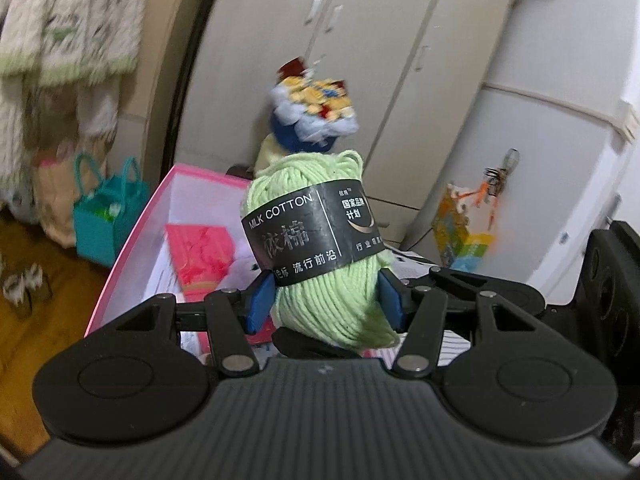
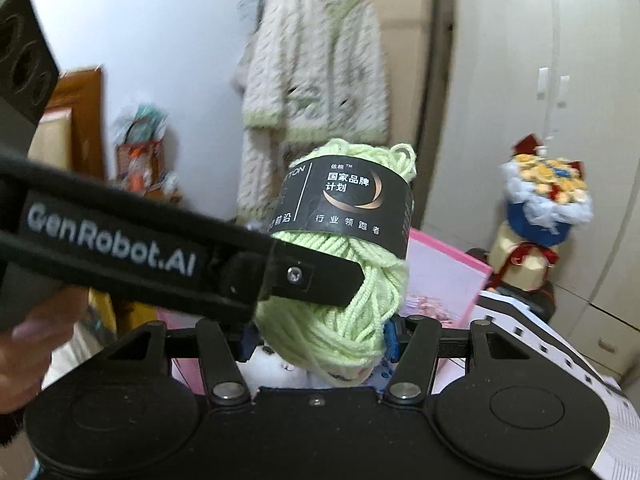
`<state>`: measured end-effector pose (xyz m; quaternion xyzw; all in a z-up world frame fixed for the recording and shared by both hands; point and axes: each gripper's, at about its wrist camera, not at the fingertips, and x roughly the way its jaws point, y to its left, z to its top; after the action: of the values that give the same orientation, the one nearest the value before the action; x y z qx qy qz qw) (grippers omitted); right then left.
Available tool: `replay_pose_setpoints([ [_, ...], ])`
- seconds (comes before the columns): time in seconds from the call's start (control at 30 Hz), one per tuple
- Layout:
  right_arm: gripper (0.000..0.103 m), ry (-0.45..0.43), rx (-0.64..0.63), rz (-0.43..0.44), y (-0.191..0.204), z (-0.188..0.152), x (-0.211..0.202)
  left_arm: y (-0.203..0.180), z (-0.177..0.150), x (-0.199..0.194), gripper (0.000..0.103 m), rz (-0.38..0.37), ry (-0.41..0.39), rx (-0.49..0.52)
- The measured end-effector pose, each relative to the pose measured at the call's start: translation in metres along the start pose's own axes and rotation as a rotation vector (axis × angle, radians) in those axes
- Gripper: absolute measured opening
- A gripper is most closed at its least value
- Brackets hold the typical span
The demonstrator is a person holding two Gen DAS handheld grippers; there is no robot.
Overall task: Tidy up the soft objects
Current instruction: 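Lift and carry the yarn ball over the pink box, then open the left tool to release the yarn into the box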
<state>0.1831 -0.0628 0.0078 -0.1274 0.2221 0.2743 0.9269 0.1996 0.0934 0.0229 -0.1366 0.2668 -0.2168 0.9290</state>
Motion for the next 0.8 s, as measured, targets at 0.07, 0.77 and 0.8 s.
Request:
replay_pose_setpoints([
  [0.07, 0.062, 0.024, -0.035, 0.006, -0.004, 0.0, 0.016, 0.011, -0.001, 0.011, 0.054, 0.008, 0.013, -0.042],
  [0.77, 0.081, 0.122, -0.088, 0.0, -0.019, -0.011, 0.032, 0.026, -0.023, 0.032, 0.07, 0.05, 0.069, -0.119],
  [0.8, 0.081, 0.108, -0.079, 0.003, -0.02, -0.011, 0.026, 0.023, -0.024, 0.028, 0.071, 0.052, 0.06, -0.114],
])
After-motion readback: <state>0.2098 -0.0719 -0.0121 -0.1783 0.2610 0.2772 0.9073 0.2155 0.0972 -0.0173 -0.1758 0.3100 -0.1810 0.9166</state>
